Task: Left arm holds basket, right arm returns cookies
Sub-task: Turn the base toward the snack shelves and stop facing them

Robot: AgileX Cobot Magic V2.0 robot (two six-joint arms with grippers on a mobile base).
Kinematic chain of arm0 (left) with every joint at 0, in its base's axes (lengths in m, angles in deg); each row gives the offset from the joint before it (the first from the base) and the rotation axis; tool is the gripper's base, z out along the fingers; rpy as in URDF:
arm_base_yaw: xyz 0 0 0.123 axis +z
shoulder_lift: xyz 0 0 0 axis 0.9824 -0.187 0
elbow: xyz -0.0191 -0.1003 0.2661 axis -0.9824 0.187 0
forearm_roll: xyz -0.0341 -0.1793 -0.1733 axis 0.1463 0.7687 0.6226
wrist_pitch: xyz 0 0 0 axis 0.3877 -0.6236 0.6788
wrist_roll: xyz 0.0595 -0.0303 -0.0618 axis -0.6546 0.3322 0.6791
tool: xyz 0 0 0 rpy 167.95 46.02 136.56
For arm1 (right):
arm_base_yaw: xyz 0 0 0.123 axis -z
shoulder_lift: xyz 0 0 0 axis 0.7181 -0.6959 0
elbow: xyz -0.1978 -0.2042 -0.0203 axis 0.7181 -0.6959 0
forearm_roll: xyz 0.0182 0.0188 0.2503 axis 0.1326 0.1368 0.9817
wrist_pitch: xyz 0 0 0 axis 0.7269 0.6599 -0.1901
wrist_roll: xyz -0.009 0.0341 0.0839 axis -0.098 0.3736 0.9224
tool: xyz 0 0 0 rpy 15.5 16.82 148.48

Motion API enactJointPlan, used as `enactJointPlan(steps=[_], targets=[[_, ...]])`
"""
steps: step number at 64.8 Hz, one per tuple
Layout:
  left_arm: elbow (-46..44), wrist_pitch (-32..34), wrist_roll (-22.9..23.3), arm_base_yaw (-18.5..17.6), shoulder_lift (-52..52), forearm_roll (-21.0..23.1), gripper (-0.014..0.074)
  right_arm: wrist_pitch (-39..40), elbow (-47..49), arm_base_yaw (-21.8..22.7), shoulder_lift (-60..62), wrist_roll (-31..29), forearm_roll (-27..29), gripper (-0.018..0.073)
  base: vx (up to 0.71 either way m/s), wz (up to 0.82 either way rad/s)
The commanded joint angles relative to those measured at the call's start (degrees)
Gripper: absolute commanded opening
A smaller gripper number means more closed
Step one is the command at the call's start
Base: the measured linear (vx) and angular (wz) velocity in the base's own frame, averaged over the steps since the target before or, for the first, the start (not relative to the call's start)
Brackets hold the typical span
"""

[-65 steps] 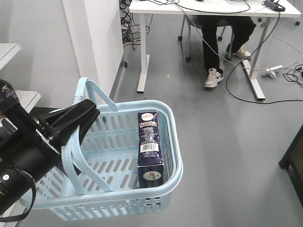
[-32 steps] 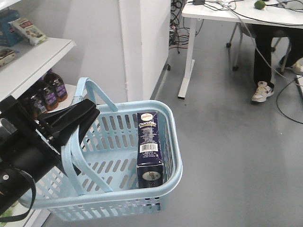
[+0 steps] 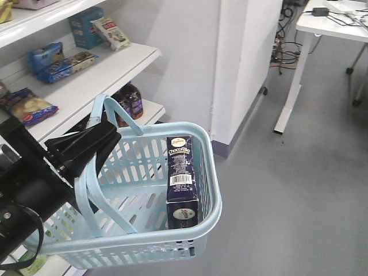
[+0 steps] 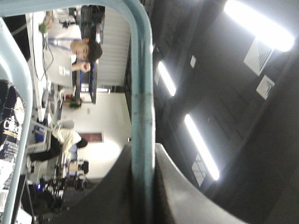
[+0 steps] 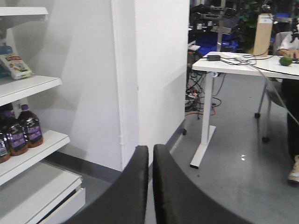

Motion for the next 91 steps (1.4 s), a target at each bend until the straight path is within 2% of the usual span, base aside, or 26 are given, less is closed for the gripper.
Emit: enactJointPlan(steps=[1, 91], targets=[[-1.7, 7.2, 0.3, -0.4, 1.6, 1.1, -0.0003, 3.9, -1.0, 0.0, 0.7, -0.5, -0.2, -0.0006, 0.09, 0.49], [-1.7, 7.2, 0.3, -0.4, 1.6, 1.1, -0.0003, 3.9, -1.0, 0.0, 0.7, -0.5, -0.2, -0.0006, 0.1, 0.53]])
